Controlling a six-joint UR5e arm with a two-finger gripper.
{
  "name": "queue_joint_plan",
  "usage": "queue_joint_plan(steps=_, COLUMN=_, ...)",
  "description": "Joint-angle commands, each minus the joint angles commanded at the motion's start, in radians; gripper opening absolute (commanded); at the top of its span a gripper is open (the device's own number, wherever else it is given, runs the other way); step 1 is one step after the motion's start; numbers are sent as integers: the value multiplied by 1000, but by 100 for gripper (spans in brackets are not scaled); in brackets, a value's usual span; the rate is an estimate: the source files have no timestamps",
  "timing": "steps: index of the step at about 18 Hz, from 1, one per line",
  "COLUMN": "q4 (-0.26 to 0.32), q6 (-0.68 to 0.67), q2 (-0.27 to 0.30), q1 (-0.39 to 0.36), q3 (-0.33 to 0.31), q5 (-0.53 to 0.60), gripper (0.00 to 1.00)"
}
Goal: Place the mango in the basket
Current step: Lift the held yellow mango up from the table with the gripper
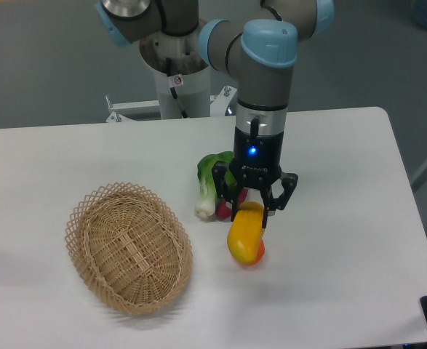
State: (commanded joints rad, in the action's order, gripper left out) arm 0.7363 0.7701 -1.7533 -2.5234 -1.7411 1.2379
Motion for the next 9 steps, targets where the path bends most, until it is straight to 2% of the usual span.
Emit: queue_joint_plan(steps=9, q4=2, q6=-14, q2=28, q1=29, q3=-34, q5=5, gripper=48)
